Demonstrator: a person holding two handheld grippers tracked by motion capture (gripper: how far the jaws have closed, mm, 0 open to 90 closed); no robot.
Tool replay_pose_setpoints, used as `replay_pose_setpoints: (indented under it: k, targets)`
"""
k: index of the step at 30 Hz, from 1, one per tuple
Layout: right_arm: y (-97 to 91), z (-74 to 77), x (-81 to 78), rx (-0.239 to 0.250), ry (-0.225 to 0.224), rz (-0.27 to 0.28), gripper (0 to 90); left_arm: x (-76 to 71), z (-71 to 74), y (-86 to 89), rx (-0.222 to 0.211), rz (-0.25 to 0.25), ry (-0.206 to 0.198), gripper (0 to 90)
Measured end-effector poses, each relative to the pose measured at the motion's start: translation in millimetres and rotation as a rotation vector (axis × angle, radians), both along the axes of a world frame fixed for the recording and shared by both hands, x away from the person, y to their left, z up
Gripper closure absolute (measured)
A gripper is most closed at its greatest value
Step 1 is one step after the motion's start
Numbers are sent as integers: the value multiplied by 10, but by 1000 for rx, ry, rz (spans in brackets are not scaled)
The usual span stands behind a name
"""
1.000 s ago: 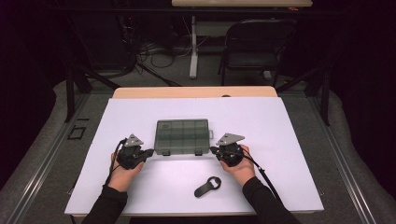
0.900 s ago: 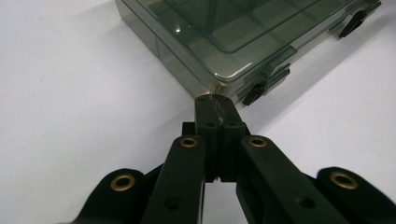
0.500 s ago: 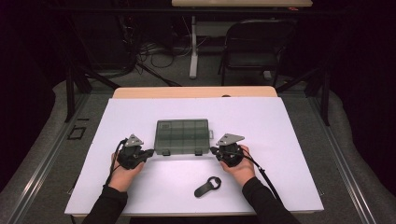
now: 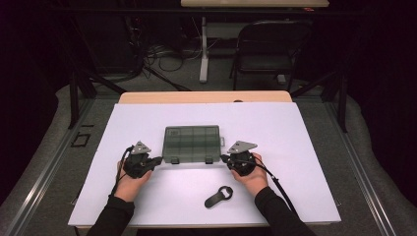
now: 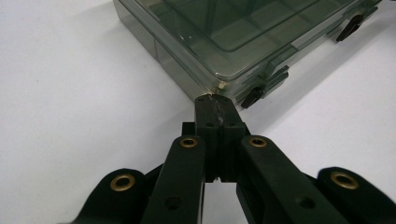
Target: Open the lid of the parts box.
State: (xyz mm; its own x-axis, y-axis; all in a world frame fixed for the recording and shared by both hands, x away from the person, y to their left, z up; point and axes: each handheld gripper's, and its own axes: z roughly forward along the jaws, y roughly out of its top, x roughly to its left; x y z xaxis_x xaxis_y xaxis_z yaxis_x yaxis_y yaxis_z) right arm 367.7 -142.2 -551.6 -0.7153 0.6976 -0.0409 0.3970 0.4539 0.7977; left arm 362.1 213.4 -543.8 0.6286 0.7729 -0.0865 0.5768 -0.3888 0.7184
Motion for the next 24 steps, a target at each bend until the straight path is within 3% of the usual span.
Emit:
replay_pose_setpoints:
  k: [14,24]
  targets:
    - [16,59,-49,38,-59,-17,828,-31,76,13,-39,17,-45,861]
    - [32,106,-47,47,-95,-45,764,-7,141,-24,-31,32,-79,785]
